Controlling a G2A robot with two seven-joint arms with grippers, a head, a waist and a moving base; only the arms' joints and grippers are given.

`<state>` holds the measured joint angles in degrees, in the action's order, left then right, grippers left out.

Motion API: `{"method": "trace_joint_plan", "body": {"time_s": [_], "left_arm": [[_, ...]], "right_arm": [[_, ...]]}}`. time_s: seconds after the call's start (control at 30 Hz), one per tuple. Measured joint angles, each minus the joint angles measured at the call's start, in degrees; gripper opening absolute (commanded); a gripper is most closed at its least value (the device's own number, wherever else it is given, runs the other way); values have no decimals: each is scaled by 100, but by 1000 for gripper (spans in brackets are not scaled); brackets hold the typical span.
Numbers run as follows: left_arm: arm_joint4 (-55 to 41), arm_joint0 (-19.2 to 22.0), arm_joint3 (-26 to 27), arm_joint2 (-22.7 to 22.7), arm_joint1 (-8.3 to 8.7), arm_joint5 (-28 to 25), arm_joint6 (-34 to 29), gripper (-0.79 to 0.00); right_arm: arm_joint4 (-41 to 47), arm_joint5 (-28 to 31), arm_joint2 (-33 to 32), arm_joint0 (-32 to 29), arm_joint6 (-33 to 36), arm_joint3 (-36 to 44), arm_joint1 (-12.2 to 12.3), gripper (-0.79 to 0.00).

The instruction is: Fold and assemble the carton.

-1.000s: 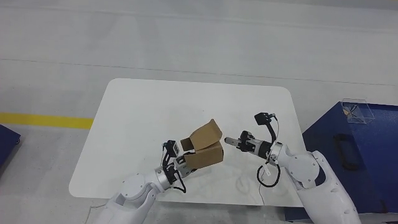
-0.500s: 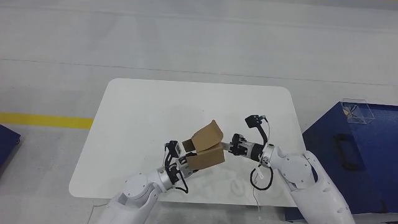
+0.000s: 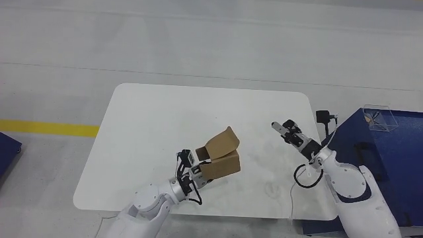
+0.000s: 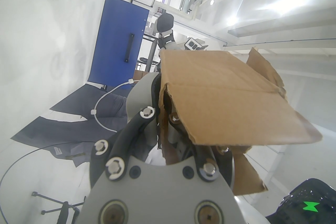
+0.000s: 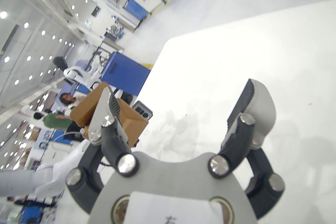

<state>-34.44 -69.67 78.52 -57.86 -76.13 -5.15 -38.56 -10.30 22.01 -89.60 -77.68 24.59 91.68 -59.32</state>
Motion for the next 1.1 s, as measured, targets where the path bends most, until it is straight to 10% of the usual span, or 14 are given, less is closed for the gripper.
{"method": "trace_joint_plan", "body": {"time_s": [0.97,1.1], "left_arm": [[-276,159,-66,147,-88,-30,180,-785],[-534,-29,472,238,-118,747,797,-785]], "right_arm": [[269,252,-352,-220,-362,-18,6,0],[269,252,-352,-220,-362,-18,6,0]]}}
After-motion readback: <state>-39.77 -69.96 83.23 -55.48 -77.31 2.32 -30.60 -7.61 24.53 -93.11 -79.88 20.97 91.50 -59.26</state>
